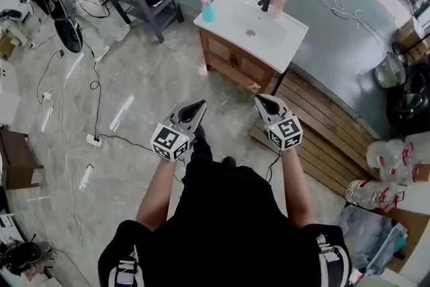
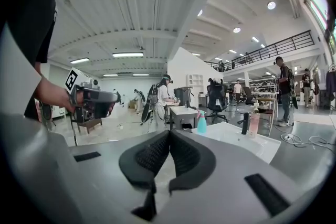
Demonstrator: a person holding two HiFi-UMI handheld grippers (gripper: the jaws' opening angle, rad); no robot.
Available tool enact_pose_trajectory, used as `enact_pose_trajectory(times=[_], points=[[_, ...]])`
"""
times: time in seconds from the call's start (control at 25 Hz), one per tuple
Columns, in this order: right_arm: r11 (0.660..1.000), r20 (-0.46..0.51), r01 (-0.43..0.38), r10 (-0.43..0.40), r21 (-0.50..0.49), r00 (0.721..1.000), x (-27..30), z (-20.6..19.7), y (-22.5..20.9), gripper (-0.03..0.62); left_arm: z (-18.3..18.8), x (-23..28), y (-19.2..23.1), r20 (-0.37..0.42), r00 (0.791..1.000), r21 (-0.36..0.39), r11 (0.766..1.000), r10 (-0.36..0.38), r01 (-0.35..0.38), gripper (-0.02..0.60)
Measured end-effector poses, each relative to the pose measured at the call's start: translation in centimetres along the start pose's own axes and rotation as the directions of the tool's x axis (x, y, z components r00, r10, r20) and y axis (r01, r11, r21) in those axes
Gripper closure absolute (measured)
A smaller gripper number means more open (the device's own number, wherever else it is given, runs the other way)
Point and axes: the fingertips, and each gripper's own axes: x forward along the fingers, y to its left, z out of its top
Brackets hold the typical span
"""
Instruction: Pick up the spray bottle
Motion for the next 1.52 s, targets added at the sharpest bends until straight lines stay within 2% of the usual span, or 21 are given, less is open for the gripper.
enact_pose_trajectory(times=[0.36,0.56,0.84,0.88,1.0,1.16,1.24,1.52], points=[[1.0,-0.009,0.017,-0.017,-0.002,1.0,0.4,-0.3,-0.9,0.579,0.1,0.2,1.1,-0.002,0.999,0.017,0.999,0.04,-0.04,0.56],[1.0,-0.016,-0.002,0.002,-0.007,1.0,1.2,-0.1,-0.7,0.579,0.1,0.3,2.4,-0.011,0.998,0.017,0.998,0.059,-0.059,0.558],[1.0,-0.039,0.02,-0.02,0.009,0.999,2.0,-0.8,-1.4,0.579,-0.3,-0.5,5.0,-0.026,0.994,0.015,0.995,0.102,-0.102,0.555],[1.0,-0.04,0.024,-0.023,0.01,0.999,2.2,-0.8,-1.6,0.579,-0.3,-0.4,5.6,-0.028,0.993,0.013,0.994,0.112,-0.112,0.541],[0.999,-0.045,0.037,-0.036,0.016,0.998,2.6,-1.0,-2.4,0.579,-0.5,0.3,7.0,-0.032,0.99,0.015,0.991,0.134,-0.134,0.36],[0.998,-0.049,0.052,-0.051,0.028,0.998,3.3,-0.9,-3.2,0.577,0.6,0.7,8.7,0.019,0.979,0.068,0.976,0.204,-0.205,0.256],[0.998,-0.047,0.054,-0.052,0.034,0.998,3.7,-0.7,-3.3,0.579,1.3,0.9,9.4,0.046,0.975,0.076,0.972,0.217,-0.22,0.235],[0.997,-0.058,0.057,-0.054,0.045,0.997,5.1,-0.7,-3.3,0.579,1.1,1.5,11.3,0.028,0.977,0.051,0.976,0.213,-0.214,0.23]])
